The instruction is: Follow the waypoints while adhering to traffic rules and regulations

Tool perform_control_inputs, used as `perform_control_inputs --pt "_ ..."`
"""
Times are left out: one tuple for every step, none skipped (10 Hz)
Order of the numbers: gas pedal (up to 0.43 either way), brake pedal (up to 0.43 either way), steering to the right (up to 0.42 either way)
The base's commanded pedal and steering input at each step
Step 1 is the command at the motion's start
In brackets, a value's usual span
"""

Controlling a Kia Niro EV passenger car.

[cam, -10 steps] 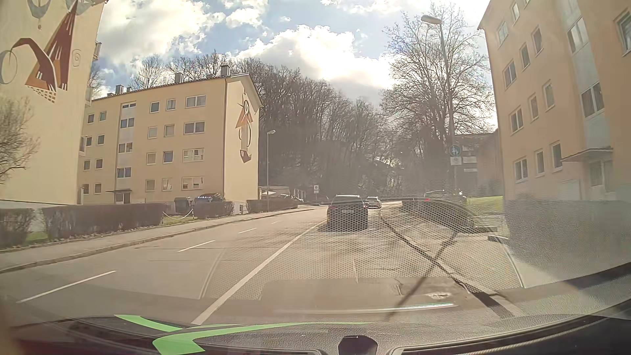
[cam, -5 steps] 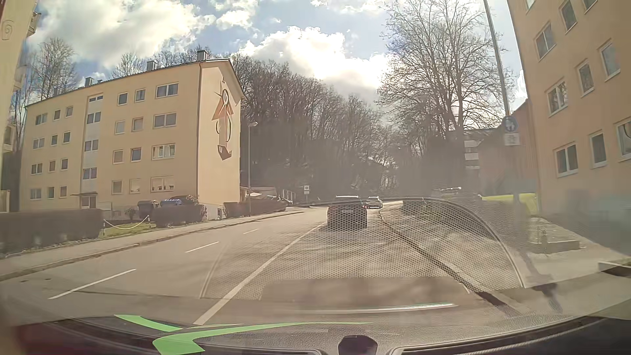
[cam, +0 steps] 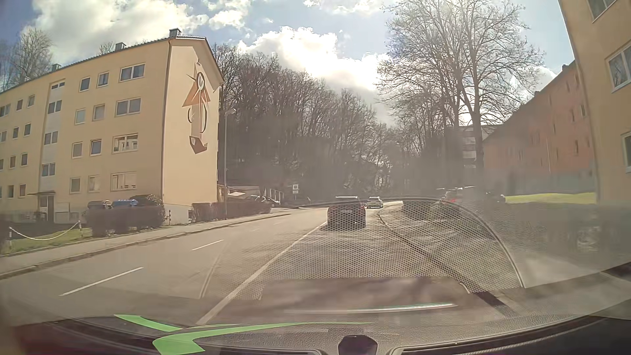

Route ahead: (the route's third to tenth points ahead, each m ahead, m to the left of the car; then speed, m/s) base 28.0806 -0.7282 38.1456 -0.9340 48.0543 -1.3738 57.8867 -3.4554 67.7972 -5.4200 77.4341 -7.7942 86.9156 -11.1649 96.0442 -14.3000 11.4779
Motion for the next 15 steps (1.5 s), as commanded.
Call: perform_control_inputs --pt "0.299 0.000 0.019" --pt "0.299 0.000 0.019" --pt "0.299 0.000 0.019" --pt "0.299 0.000 0.019" --pt "0.299 0.000 0.019" --pt "0.299 0.000 0.019" --pt "0.299 0.000 0.019" --pt "0.299 0.000 0.019" --pt "0.299 0.000 0.019" --pt "0.299 0.000 0.019" --pt "0.280 0.000 0.019" --pt "0.248 0.000 0.019" --pt "0.189 0.000 0.019" --pt "0.189 0.000 0.019" --pt "0.189 0.000 0.018"
